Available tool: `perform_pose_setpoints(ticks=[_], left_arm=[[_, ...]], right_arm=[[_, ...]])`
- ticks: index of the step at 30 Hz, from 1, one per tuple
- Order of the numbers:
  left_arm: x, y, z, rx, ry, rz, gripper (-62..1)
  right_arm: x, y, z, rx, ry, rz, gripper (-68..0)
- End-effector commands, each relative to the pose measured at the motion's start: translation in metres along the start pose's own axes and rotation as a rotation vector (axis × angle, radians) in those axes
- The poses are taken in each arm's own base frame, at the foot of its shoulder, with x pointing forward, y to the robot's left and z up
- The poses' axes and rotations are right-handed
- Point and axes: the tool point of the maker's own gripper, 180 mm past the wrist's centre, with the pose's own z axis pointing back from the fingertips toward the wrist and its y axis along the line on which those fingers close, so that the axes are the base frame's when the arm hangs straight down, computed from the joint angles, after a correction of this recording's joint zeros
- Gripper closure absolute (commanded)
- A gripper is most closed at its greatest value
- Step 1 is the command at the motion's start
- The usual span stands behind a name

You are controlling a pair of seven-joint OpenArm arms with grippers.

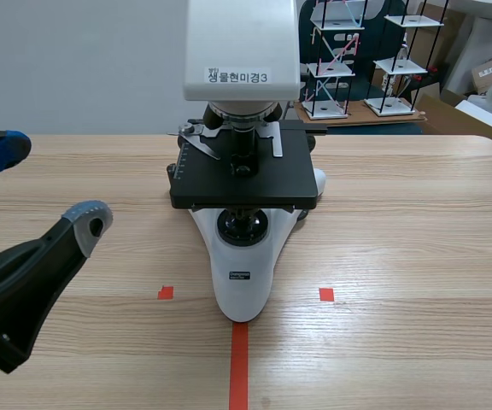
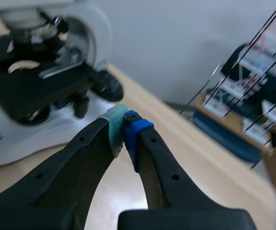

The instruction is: Point at the eyepiece

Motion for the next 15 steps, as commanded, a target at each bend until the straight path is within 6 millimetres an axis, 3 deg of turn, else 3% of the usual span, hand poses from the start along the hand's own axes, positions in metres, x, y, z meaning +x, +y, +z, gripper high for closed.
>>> perform_pose_setpoints(ticks=[1,10,15], left_arm=[[0.006,0.0,-0.001,0.003,-0.023,0.001,-58.1],[0.006,0.0,-0.001,0.002,-0.023,0.001,-58.1],[0.006,0.0,-0.001,0.002,-0.023,0.001,-58.1]], right_arm=[[0.028,-0.011,-0.009,-0.003,-0.078,0.067,-1.5],[0.116,-0.051,-0.027,-0.011,-0.257,0.232,-1.5],[0.139,-0.073,-0.032,-0.037,-0.308,0.262,-1.5]])
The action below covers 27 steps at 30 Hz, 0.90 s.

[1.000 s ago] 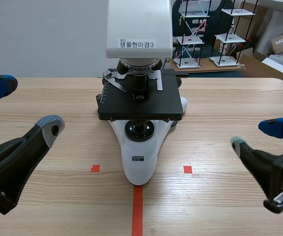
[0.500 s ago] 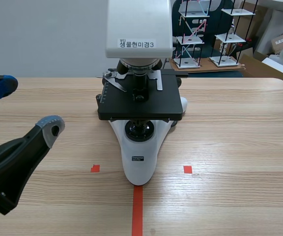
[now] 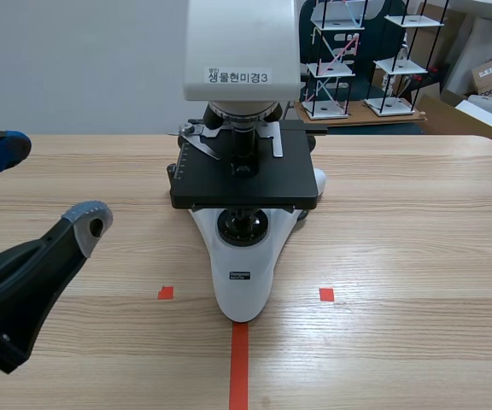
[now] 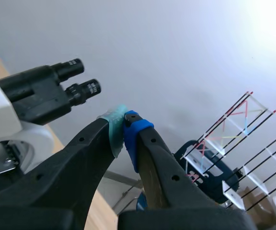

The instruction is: Point at the eyepiece

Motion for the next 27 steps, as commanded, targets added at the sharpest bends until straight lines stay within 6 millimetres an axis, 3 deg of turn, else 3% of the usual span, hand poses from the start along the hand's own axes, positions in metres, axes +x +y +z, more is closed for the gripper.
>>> perform_pose_setpoints(ticks=[1,9,17,27], left_arm=[[0.006,0.0,-0.001,0.002,-0.023,0.001,-58.1],[0.006,0.0,-0.001,0.002,-0.023,0.001,-58.1],[0.007,0.001,-0.001,0.002,-0.025,-0.001,-58.1],[0.007,0.001,-0.001,0.002,-0.025,-0.001,-58.1]], right_arm=[[-0.001,-0.013,-0.001,-0.033,-0.011,0.0,-1.5],[-0.016,-0.042,-0.017,-0.047,-0.016,-0.022,-1.5],[-0.044,-0.051,-0.05,-0.051,0.038,-0.07,-1.5],[-0.061,-0.028,-0.089,0.042,0.077,-0.117,-1.5]])
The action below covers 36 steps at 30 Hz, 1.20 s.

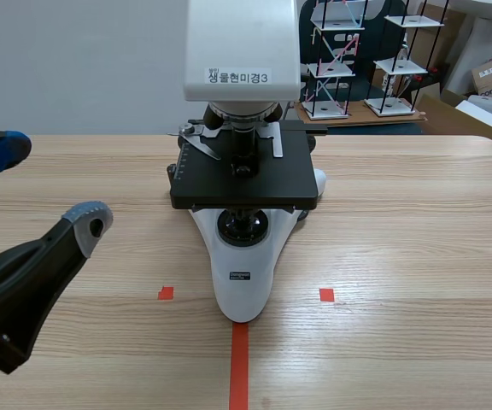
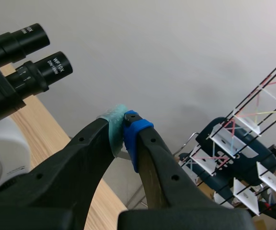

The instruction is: Point at the eyepiece

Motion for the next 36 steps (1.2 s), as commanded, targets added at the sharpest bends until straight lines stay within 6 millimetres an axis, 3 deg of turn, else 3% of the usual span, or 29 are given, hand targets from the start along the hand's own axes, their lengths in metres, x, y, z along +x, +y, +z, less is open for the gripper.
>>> perform_pose_setpoints(ticks=[1,12,36], left_arm=[[0.006,0.0,-0.001,0.002,-0.024,-0.001,-58.1],[0.007,0.001,-0.001,0.001,-0.025,-0.005,-58.1],[0.007,0.001,-0.001,0.001,-0.025,-0.005,-58.1]], right_arm=[[0.015,-0.01,0.001,-0.021,-0.028,0.027,-1.5],[0.007,-0.004,-0.019,-0.024,-0.037,-0.011,-1.5],[0.008,0.001,-0.022,-0.015,-0.053,-0.021,-1.5]])
